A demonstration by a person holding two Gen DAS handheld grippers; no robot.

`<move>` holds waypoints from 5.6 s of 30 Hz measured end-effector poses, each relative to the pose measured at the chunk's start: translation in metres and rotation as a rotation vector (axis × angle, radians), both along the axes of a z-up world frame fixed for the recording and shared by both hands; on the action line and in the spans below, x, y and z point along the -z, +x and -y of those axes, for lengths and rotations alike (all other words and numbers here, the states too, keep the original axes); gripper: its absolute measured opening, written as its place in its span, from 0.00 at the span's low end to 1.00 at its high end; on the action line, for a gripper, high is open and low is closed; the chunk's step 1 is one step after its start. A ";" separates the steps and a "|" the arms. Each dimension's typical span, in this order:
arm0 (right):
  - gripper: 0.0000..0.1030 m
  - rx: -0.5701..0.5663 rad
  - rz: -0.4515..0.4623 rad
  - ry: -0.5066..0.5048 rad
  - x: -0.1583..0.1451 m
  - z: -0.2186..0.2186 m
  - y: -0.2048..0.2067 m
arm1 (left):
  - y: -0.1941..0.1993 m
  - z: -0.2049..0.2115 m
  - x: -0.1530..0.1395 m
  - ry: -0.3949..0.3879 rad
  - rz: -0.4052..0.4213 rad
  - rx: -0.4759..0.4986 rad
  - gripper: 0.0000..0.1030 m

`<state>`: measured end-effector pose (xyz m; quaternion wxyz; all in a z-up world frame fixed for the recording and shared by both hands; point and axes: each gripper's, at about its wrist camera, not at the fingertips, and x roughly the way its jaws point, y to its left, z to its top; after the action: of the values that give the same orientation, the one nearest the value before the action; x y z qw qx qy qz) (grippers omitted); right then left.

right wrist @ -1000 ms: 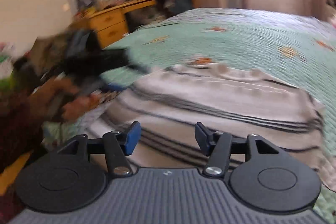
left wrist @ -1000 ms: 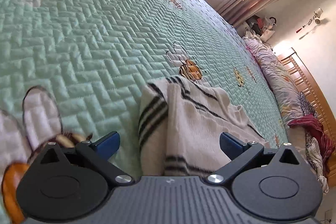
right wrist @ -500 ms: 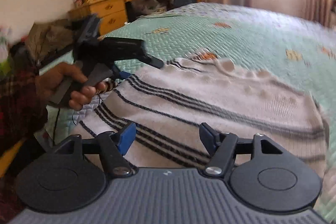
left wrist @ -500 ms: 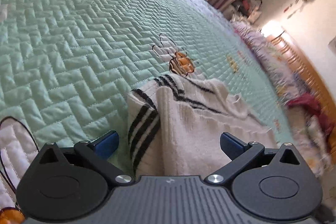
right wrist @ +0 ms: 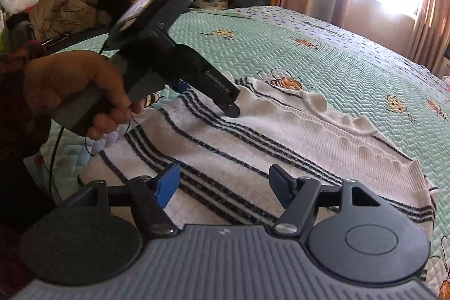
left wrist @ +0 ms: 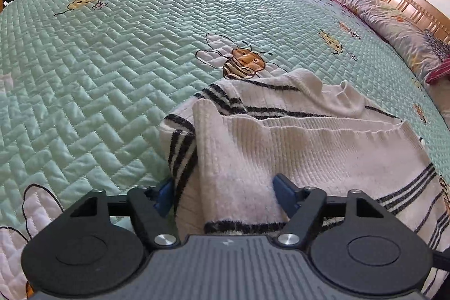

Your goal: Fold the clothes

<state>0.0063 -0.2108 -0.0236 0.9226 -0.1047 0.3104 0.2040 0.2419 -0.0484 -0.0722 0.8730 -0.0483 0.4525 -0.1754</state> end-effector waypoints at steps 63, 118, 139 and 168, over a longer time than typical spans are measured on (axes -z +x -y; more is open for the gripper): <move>0.00 0.309 -0.357 0.641 0.054 0.143 0.111 | -0.032 -0.031 -0.038 -0.343 0.093 0.016 0.72; 0.02 0.137 -0.461 0.755 0.069 0.235 0.193 | 0.043 0.036 0.014 -0.481 -0.149 0.245 0.73; 0.27 -0.068 -0.536 0.717 0.057 0.223 0.034 | -0.097 0.137 0.006 -0.344 -0.264 0.704 0.93; 0.21 0.157 -0.323 0.925 0.055 0.299 0.113 | 0.001 0.103 -0.026 -0.532 -0.135 0.309 0.90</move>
<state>0.1197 -0.5095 -0.0784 0.8250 0.3724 0.3332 0.2640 0.2427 -0.1519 -0.0459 0.7608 -0.2174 0.4495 -0.4146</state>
